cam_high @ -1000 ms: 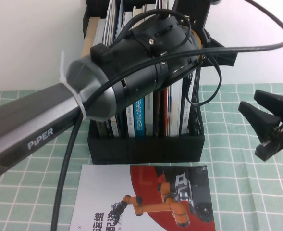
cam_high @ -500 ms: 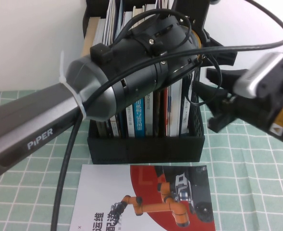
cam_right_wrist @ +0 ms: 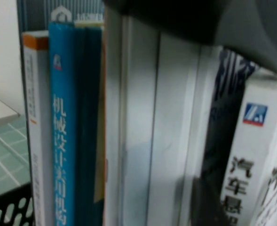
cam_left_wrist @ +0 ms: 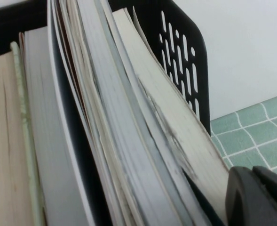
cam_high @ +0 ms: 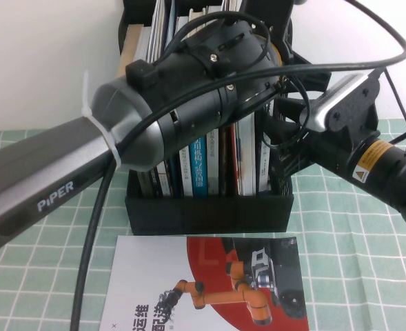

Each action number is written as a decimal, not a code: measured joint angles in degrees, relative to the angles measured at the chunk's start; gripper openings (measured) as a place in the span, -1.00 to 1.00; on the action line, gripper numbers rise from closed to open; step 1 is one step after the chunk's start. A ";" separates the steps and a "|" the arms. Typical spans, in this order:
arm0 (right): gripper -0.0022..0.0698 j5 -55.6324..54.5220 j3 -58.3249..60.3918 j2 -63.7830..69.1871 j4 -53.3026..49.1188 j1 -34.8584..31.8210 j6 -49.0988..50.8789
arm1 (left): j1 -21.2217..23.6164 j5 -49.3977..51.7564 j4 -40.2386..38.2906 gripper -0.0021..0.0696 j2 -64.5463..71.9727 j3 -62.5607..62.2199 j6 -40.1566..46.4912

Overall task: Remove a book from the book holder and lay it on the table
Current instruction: Pick up the right side book from the book shelf, then place the picked book on the book

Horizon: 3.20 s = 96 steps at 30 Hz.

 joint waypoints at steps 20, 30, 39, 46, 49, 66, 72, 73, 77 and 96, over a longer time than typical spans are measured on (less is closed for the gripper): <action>-0.56 2.90 0.00 3.25 6.13 0.09 -5.10 | -0.10 -0.54 -0.11 -0.95 0.00 0.00 0.28; -0.55 4.20 0.96 0.21 10.57 0.09 -8.31 | -2.03 -0.54 0.02 -0.95 -5.28 0.00 3.85; -0.57 4.28 1.18 -11.29 13.31 0.55 -17.05 | -2.94 -0.25 0.11 -0.95 -20.75 0.00 6.60; -0.58 4.13 1.18 -23.34 13.38 0.23 -22.86 | -2.94 2.23 -1.15 -0.95 -33.87 -0.48 9.21; -0.58 5.49 1.03 -28.74 9.22 0.20 -22.71 | -2.94 4.01 -4.01 -0.95 -38.84 -0.48 12.34; -0.58 4.10 -1.32 -41.90 -52.02 1.37 26.05 | -2.94 26.12 -18.67 -0.95 -52.29 10.13 23.38; -0.58 4.55 -1.32 -38.63 -62.00 9.08 33.54 | -2.94 19.36 -19.49 -0.95 -60.13 25.77 18.28; -0.58 5.41 -1.32 -37.33 -62.48 10.88 33.82 | -2.94 17.55 -19.49 -0.95 -61.73 28.60 17.00; -0.58 10.85 -1.32 -30.98 -62.82 17.11 31.75 | -2.94 10.79 -19.49 -0.95 -67.51 38.08 13.03; -0.58 23.68 -2.96 -10.60 -54.68 21.25 7.83 | -2.94 3.12 -19.49 -0.95 -76.45 49.81 8.49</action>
